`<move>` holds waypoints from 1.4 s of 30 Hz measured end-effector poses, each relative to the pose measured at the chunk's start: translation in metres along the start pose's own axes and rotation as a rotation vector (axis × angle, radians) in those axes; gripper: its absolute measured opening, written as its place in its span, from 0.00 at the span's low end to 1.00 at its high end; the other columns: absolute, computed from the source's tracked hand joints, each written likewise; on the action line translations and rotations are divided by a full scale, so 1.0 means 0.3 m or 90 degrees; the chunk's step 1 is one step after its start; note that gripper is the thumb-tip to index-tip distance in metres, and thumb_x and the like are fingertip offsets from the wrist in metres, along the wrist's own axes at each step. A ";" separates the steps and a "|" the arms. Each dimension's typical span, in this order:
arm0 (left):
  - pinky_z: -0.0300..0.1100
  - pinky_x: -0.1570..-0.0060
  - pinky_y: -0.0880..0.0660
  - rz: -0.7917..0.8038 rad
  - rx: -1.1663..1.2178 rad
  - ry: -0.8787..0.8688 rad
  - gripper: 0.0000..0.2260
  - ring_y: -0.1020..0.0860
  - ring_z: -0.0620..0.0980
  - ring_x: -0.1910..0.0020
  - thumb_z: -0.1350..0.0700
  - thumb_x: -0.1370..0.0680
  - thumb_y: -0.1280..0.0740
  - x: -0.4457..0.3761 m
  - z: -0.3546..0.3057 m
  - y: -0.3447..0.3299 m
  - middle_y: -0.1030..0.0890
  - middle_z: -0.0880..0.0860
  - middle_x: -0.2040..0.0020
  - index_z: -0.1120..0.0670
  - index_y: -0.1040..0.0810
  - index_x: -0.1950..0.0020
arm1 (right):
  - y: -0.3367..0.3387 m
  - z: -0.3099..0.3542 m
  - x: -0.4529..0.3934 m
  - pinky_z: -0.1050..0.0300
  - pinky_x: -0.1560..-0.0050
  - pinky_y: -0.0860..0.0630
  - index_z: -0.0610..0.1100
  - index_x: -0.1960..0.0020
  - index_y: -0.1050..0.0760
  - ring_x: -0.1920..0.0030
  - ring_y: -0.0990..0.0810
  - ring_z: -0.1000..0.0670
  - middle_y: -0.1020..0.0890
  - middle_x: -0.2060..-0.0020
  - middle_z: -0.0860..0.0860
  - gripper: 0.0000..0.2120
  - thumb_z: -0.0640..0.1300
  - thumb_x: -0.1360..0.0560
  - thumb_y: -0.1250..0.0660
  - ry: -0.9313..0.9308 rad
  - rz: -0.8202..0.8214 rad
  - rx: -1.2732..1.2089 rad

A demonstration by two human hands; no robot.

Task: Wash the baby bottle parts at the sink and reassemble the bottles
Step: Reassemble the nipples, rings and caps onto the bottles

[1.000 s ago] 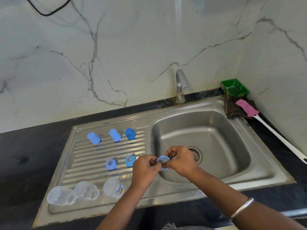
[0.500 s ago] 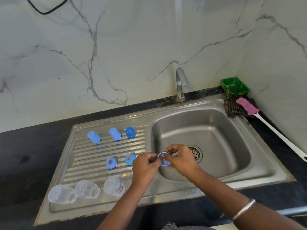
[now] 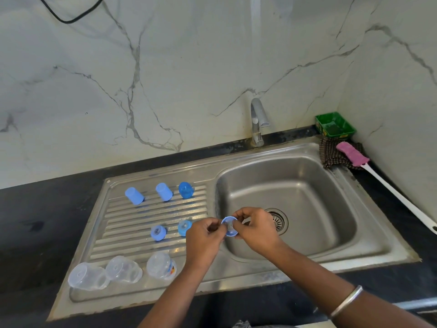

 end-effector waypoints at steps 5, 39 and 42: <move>0.46 0.59 0.17 -0.004 0.031 0.030 0.03 0.15 0.50 0.62 0.57 0.26 0.26 0.006 0.018 -0.002 0.15 0.51 0.65 0.55 0.14 0.58 | 0.007 0.003 0.009 0.66 0.68 0.24 0.51 0.59 0.17 0.69 0.16 0.56 0.16 0.65 0.57 0.05 0.42 0.28 0.28 0.007 -0.019 0.011; 0.50 0.59 0.16 0.026 0.034 0.080 0.03 0.15 0.50 0.56 0.56 0.22 0.30 -0.013 0.073 0.071 0.15 0.50 0.58 0.52 0.16 0.52 | -0.123 0.010 -0.015 0.46 0.55 0.15 0.40 0.56 0.15 0.61 0.14 0.45 0.14 0.62 0.43 0.04 0.35 0.30 0.27 -0.120 0.059 -0.122; 0.51 0.56 0.17 0.048 0.046 0.093 0.01 0.15 0.50 0.55 0.57 0.25 0.27 -0.037 0.084 0.110 0.15 0.50 0.59 0.51 0.16 0.55 | -0.153 0.039 -0.043 0.48 0.57 0.15 0.42 0.59 0.15 0.63 0.14 0.47 0.15 0.64 0.44 0.07 0.34 0.29 0.30 -0.116 0.023 -0.147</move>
Point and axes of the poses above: each hand's wrist, its own x-axis away from the middle knuckle, its own y-axis out of the back of the hand, z = x × y, the point moved 9 cm from there along -x, towards the middle knuckle
